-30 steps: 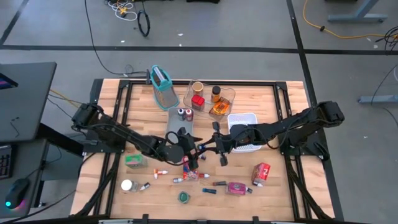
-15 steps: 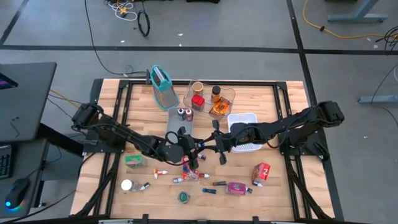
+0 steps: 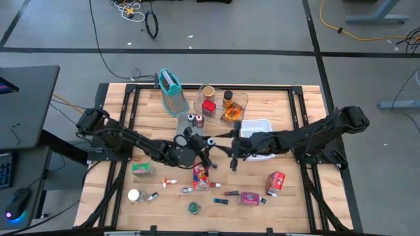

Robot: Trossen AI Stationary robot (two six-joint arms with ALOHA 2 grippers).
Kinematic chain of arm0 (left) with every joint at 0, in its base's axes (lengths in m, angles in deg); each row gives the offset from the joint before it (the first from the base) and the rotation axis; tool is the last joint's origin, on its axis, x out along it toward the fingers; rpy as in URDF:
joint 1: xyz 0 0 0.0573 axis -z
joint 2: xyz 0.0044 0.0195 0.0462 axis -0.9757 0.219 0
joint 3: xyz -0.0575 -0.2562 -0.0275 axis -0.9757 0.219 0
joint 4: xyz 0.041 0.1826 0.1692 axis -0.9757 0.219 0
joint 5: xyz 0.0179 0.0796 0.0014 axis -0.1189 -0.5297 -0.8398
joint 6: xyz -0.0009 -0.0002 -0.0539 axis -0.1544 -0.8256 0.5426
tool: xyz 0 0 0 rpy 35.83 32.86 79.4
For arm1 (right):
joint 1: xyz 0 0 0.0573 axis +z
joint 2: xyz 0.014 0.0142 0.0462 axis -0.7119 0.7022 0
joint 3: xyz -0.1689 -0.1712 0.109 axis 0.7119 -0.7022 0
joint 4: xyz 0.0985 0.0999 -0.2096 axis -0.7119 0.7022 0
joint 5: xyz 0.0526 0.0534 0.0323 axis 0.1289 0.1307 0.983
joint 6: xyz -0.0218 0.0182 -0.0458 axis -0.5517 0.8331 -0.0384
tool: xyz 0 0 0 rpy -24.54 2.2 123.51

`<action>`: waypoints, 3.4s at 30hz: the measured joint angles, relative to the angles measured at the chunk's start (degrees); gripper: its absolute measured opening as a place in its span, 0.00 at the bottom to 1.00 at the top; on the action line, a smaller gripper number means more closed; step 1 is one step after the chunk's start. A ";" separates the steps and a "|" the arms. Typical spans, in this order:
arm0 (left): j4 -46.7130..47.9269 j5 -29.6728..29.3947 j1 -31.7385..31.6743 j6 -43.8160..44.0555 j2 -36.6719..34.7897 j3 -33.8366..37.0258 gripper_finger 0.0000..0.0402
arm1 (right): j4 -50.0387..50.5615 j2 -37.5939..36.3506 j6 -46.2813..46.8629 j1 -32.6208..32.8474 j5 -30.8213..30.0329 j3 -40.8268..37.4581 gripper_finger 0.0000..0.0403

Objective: Pick & Place Kitchen Items
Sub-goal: Put the large blue food coloring bottle into the gray bin

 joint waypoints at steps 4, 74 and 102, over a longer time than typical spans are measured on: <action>3.12 -5.52 -0.87 0.00 -1.99 0.04 0.40 | 6.99 -3.82 -0.29 1.83 -9.29 0.00 0.47; 39.62 -0.12 -12.20 38.50 -3.26 0.07 0.41 | 19.47 -7.25 6.47 2.61 -10.61 -0.07 0.49; 48.33 10.86 -11.24 50.86 1.95 0.00 0.02 | 18.77 -7.22 6.47 2.63 -3.07 0.04 0.49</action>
